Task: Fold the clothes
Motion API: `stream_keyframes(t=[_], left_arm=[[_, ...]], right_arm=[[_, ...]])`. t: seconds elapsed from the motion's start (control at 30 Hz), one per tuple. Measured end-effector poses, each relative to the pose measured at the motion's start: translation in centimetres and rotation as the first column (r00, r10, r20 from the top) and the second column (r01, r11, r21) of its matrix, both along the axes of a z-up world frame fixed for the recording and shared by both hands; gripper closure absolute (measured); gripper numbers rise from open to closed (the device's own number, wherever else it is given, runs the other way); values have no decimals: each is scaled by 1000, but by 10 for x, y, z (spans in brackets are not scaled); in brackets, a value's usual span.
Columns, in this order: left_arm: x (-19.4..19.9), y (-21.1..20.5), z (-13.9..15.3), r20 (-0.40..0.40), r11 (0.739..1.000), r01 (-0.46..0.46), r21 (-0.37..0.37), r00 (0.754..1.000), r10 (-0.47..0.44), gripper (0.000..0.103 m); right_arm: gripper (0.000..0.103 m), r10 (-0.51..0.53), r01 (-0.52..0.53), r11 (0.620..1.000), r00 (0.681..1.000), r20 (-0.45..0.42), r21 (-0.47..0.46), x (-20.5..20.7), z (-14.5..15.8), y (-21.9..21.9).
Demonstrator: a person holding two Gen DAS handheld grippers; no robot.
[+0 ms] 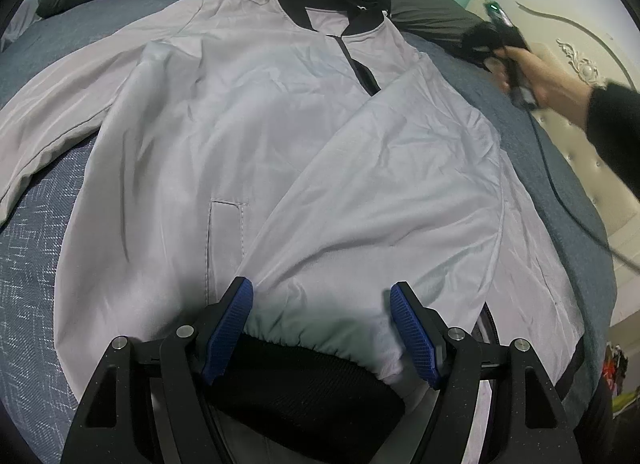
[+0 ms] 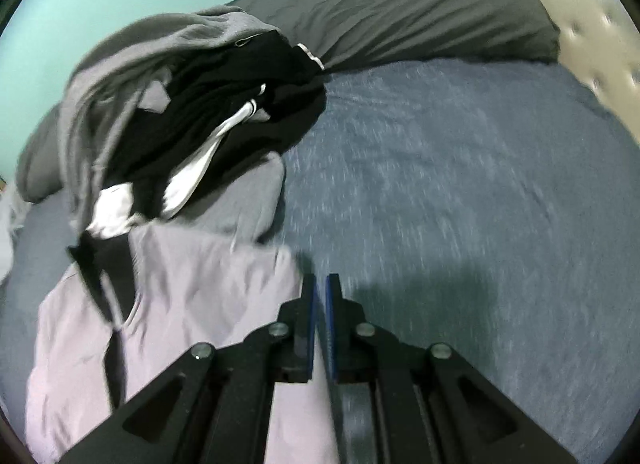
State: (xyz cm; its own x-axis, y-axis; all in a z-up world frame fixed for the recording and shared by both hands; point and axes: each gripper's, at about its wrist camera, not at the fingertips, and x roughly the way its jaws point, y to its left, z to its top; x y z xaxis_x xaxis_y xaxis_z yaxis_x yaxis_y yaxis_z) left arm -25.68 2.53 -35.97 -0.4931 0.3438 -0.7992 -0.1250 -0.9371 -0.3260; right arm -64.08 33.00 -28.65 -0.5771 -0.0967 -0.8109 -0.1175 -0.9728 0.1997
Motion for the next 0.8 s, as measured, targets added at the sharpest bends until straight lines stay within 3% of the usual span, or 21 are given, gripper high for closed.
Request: stream_keyframes(t=[0.3, 0.43, 0.53, 0.6, 0.67, 0.8], left_arm=[[1, 1, 1, 5, 1000, -7, 9, 1000, 6, 28], [3, 1, 0, 7, 1000, -12, 14, 1000, 11, 28], [3, 2, 1, 6, 1000, -15, 16, 1000, 15, 28], [3, 1, 1, 6, 1000, -16, 20, 1000, 16, 28], [2, -2, 0, 8, 999, -25, 43, 1000, 24, 28], [1, -5, 0, 9, 997, -35, 63, 999, 34, 28]], right_arm=[[99, 64, -60, 990, 998, 25, -127, 111, -20, 10], [99, 56, -61, 980, 998, -30, -189, 150, -19, 14], [99, 115, -119, 970, 993, -29, -213, 165, -24, 0], [99, 125, -118, 973, 992, 24, -201, 166, -36, -5], [99, 105, -87, 981, 990, 95, -175, 165, -54, -7], [99, 36, -18, 983, 995, 98, -185, 166, -62, 7]])
